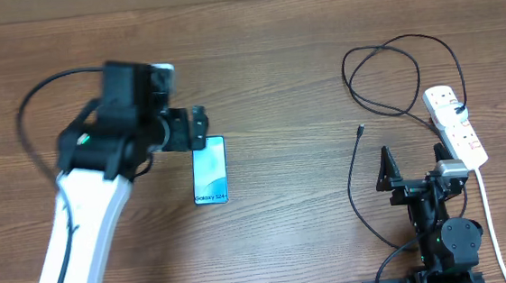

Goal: Plug charger to phone and switch on socket
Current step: 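Move the left gripper forward over the blue-screened phone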

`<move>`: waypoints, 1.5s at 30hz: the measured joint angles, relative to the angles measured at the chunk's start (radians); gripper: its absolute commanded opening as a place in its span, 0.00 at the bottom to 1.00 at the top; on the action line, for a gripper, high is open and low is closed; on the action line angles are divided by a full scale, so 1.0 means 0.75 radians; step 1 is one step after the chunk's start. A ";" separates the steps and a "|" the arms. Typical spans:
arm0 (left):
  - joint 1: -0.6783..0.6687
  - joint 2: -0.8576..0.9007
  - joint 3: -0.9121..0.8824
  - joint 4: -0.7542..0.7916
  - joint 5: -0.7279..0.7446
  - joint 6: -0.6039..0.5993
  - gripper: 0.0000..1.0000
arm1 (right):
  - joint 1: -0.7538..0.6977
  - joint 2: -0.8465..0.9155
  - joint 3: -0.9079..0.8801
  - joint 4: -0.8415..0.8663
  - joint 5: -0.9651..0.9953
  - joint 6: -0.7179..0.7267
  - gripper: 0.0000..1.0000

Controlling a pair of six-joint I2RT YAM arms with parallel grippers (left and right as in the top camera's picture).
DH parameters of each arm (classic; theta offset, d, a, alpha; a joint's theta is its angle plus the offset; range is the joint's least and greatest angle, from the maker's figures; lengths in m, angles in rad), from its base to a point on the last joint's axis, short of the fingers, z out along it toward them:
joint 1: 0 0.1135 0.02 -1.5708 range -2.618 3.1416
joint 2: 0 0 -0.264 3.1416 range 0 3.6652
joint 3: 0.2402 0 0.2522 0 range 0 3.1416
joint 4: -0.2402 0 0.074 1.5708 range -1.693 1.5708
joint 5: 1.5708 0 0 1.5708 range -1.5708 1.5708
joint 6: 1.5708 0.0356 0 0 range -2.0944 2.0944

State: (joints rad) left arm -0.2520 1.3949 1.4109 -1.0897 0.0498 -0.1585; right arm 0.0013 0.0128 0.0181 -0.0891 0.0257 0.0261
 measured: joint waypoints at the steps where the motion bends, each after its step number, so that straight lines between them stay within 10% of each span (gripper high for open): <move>1: -0.016 0.037 0.000 -0.011 -0.003 0.000 1.00 | 0.000 0.000 0.001 0.000 0.000 -0.001 1.00; 45: -0.077 0.837 0.000 -0.011 -0.013 -0.211 1.00 | 0.001 0.000 0.000 -0.001 0.000 -0.001 1.00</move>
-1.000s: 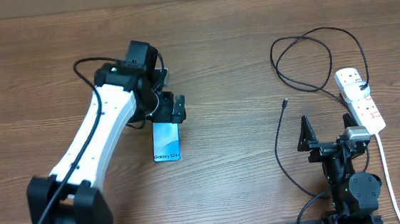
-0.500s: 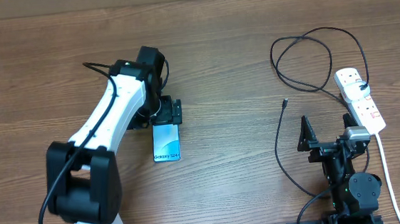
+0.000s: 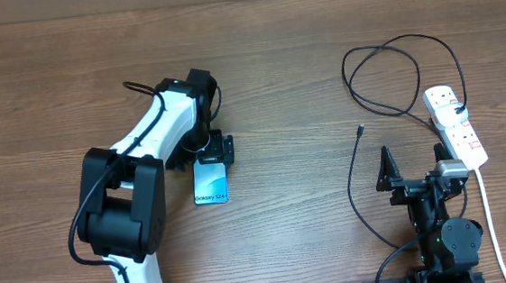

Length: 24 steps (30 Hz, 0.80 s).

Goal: Plug charger to phone and switch on socket
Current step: 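Move the left gripper forward over the blue-screened phone, then lower the left gripper and close it on the phone's bottom edge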

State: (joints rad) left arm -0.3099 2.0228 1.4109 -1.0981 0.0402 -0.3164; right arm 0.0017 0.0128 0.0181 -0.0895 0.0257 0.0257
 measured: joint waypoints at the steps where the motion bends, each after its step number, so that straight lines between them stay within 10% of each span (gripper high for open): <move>1: -0.009 0.000 -0.002 0.010 0.000 0.000 1.00 | 0.000 0.000 0.000 0.000 0.001 0.001 1.00; 24: -0.049 -0.038 -0.164 0.187 -0.009 -0.057 1.00 | -0.001 0.000 0.001 0.001 0.001 0.001 1.00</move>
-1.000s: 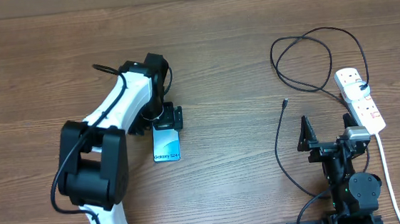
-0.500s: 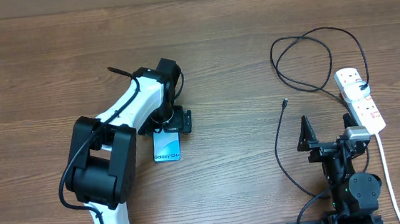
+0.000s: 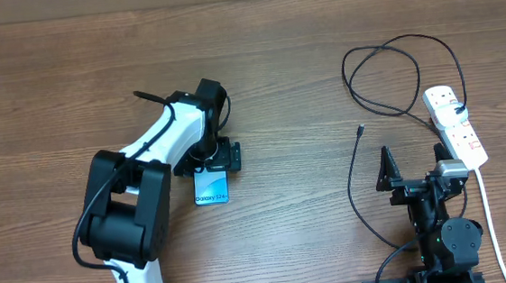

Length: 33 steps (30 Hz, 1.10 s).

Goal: Plug charger to phone and switch on socket
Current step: 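Lower the left gripper and close it on the phone's bottom edge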

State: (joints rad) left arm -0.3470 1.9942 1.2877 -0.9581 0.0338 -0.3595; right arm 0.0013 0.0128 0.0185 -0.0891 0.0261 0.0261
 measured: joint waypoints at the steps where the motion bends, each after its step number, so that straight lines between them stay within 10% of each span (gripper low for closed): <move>1: -0.001 -0.011 -0.017 0.020 -0.003 -0.009 0.99 | 0.000 0.000 0.000 -0.001 -0.001 0.000 1.00; 13: -0.001 -0.041 -0.060 0.070 -0.016 -0.042 1.00 | 0.001 0.000 0.000 0.000 -0.001 0.001 1.00; 33: -0.001 -0.045 -0.061 0.076 -0.021 -0.046 0.59 | 0.000 0.000 0.000 0.001 -0.001 0.000 1.00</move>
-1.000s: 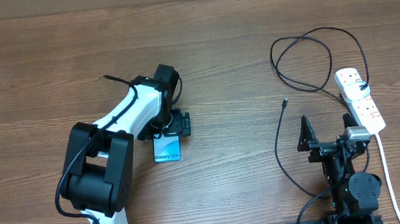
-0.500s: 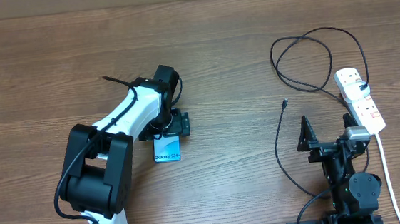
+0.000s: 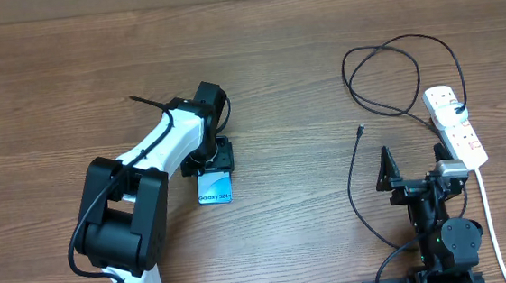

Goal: Plug charger to phone and switch on socket
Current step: 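Lower the left gripper and close it on the phone's bottom edge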

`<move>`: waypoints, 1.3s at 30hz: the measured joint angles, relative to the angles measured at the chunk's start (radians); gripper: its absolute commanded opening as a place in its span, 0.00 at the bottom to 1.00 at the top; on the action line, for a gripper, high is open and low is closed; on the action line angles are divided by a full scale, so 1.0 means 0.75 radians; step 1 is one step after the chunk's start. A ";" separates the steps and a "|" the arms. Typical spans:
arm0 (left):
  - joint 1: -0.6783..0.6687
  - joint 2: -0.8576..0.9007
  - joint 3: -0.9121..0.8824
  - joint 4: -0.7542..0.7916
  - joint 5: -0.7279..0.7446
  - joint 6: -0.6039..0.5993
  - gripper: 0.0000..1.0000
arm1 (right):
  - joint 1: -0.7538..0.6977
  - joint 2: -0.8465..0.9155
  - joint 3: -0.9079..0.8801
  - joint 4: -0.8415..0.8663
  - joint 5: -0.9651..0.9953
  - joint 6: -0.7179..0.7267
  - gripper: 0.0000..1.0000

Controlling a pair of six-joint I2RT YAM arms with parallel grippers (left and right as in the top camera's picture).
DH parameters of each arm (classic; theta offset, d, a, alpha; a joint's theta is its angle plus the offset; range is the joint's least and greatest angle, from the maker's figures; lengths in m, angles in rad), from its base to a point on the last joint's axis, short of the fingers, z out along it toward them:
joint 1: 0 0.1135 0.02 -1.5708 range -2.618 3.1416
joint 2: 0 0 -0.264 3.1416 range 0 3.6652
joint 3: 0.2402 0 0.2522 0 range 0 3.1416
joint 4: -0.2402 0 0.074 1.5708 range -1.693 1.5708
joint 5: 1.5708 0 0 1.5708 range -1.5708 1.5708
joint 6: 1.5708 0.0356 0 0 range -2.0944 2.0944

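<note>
The light-blue phone (image 3: 214, 190) lies flat left of the table's middle, its far end hidden under my left gripper (image 3: 208, 158). The jaws stand on either side of the phone's far half and look shut on its edges. The black charger cable (image 3: 354, 183) lies on the right, its free plug tip (image 3: 361, 130) pointing away from me. Farther back the cable loops toward the white socket strip (image 3: 455, 124) at the right edge. My right gripper (image 3: 410, 161) rests near the front, open and empty, just right of the cable.
The strip's white lead (image 3: 487, 204) runs toward the front edge on the far right. The cable's loop (image 3: 392, 72) lies behind the strip. The left arm (image 3: 143, 177) stretches from the front left toward the phone.
The left gripper's jaws have narrowed onto the phone's far half. The phone has shifted slightly right and turned a little. The right arm, cable and strip are unchanged.
At first the left gripper hovered high beside the phone's far end. Then it was low at that end with its jaws spread. After that it straddled the phone, and now it has narrowed onto it. The right arm has stayed still throughout.
</note>
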State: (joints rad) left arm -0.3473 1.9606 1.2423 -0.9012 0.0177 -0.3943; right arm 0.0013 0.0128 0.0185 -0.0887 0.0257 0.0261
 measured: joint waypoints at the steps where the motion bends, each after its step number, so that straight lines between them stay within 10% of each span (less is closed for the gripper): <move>1: 0.000 0.000 0.000 0.001 0.000 0.000 0.59 | 0.000 0.000 -0.001 -0.001 0.000 -0.001 1.00; 39: 0.000 0.093 0.242 -0.308 0.213 -0.006 0.37 | 0.000 0.000 -0.001 -0.001 0.000 0.001 1.00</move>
State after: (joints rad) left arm -0.3473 2.0304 1.4239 -1.1320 0.1776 -0.3985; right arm 0.0013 0.0128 0.0181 -0.0895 0.0257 0.0265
